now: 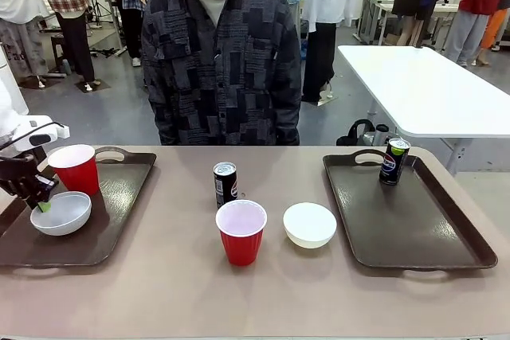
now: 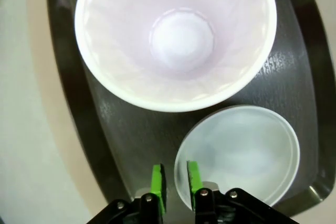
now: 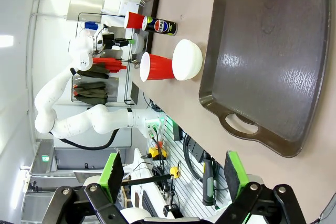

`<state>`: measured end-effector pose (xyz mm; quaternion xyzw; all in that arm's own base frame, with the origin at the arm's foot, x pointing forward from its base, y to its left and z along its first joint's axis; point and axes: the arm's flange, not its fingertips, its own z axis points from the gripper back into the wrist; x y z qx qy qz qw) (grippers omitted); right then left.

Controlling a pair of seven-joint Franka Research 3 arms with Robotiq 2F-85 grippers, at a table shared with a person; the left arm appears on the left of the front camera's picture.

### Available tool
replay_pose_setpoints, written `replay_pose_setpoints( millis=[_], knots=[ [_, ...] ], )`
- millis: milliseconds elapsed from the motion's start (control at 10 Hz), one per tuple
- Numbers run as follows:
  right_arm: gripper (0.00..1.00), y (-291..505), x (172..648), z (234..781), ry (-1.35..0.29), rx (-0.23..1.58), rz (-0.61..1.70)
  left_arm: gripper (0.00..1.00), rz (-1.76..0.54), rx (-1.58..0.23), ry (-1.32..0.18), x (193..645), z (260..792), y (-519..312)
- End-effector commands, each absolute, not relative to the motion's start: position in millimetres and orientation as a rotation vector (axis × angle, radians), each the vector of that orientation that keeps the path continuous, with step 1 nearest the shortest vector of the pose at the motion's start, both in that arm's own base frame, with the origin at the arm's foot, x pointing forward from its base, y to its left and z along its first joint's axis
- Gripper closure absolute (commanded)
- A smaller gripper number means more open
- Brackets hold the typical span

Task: Prepare tableware on both trays.
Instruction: Pick up a Picnic Bowl from the table and place it on a Handle tray.

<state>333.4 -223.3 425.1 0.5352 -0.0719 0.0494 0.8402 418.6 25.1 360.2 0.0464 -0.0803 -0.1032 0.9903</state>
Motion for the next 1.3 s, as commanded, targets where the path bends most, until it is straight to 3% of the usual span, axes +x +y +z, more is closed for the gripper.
replay_pose_setpoints(
  millis=[0, 100, 200, 300, 400, 500, 600, 800, 900, 1200],
  knots=[
    [0.00, -224, 333, 426, -0.154, 1.137, 0.104, 0.00, -0.207, 0.099, -0.156, 334, 354, 18],
    [0.00, -224, 333, 426, -0.154, 1.137, 0.104, 0.57, -0.212, 0.091, -0.152, 329, 363, 16],
    [0.00, -224, 333, 426, -0.154, 1.137, 0.104, 0.00, -0.219, 0.089, -0.143, 322, 373, 14],
    [0.00, -224, 333, 426, -0.154, 1.137, 0.104, 0.37, -0.237, 0.089, -0.142, 319, 381, 11],
    [0.00, -224, 333, 426, -0.154, 1.137, 0.104, 0.00, -0.257, 0.093, -0.139, 313, 389, 6],
    [0.00, -224, 333, 426, -0.154, 1.137, 0.104, 0.17, -0.281, 0.097, -0.144, 310, 398, 0],
    [0.00, -224, 333, 426, -0.154, 1.137, 0.104, 0.00, -0.288, 0.100, -0.139, 306, 408, -11],
    [0.00, -224, 333, 426, -0.154, 1.137, 0.104, 0.00, -0.288, 0.107, -0.161, 306, 428, -31],
    [0.00, -224, 333, 426, -0.154, 1.137, 0.104, 0.09, -0.276, 0.085, -0.154, 306, 439, -40],
    [0.00, -224, 333, 426, -0.154, 1.137, 0.104, 0.09, -0.194, 0.078, -0.154, 298, 471, -72]
  ],
)
